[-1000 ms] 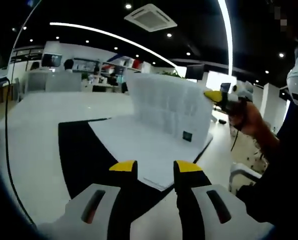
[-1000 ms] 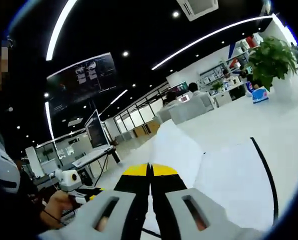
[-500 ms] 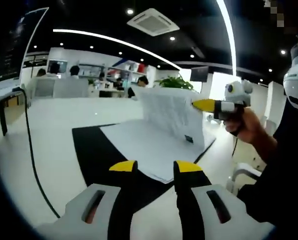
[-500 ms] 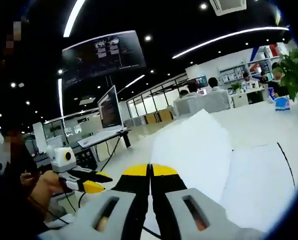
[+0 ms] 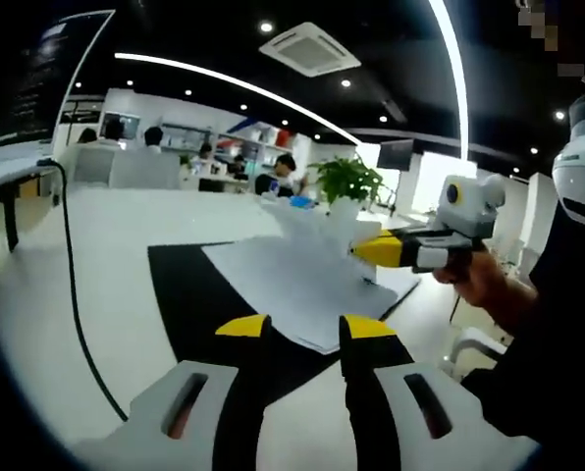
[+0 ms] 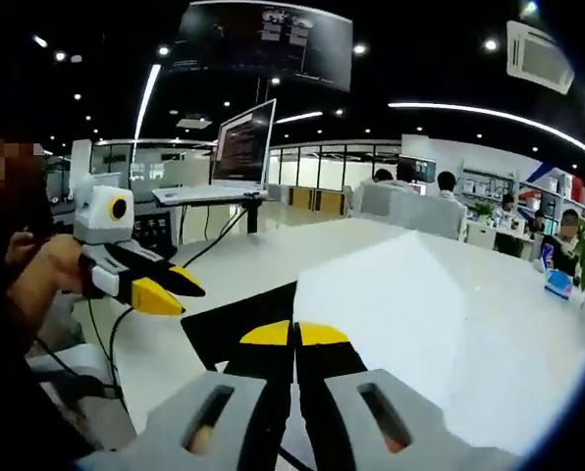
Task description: Flip through the bound document one page at a time
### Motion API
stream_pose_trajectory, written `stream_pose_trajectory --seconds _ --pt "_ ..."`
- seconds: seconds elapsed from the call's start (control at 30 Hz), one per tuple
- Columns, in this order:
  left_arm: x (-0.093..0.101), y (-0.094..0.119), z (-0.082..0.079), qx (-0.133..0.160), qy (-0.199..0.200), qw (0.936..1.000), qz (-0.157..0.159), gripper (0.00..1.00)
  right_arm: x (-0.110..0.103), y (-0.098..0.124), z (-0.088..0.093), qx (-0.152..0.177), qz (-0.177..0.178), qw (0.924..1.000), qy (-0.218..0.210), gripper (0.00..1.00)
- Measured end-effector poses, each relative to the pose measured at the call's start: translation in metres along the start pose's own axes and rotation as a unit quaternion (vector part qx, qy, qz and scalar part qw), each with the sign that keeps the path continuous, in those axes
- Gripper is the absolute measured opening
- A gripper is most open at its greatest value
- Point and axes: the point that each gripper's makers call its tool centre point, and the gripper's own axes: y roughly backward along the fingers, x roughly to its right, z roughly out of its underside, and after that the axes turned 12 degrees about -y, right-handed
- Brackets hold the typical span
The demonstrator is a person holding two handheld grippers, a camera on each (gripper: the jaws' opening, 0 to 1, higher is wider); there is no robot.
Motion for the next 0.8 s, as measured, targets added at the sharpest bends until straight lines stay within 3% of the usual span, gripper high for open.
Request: stream_pose_trajectory --seconds 0.23,0.33,0.8 --pt "0.001 -0.003 0.002 0.001 0.004 1.0000 0.006 0.30 -0.004 -0.013 0.025 -0.042 -0.013 0.9989 -0.015 0.02" --pt "0.000 -0.003 0.002 -0.001 0.004 1.0000 0.007 0.30 -0.005 -0.018 0.044 -0.077 -0.025 0.9948 -0.062 0.02" --pt "0.004 -0.009 0.006 -0.007 0.011 0.9997 0.021 0.30 -0.003 -0.023 0.068 -0.112 -0.022 0.9902 -0.081 0.02"
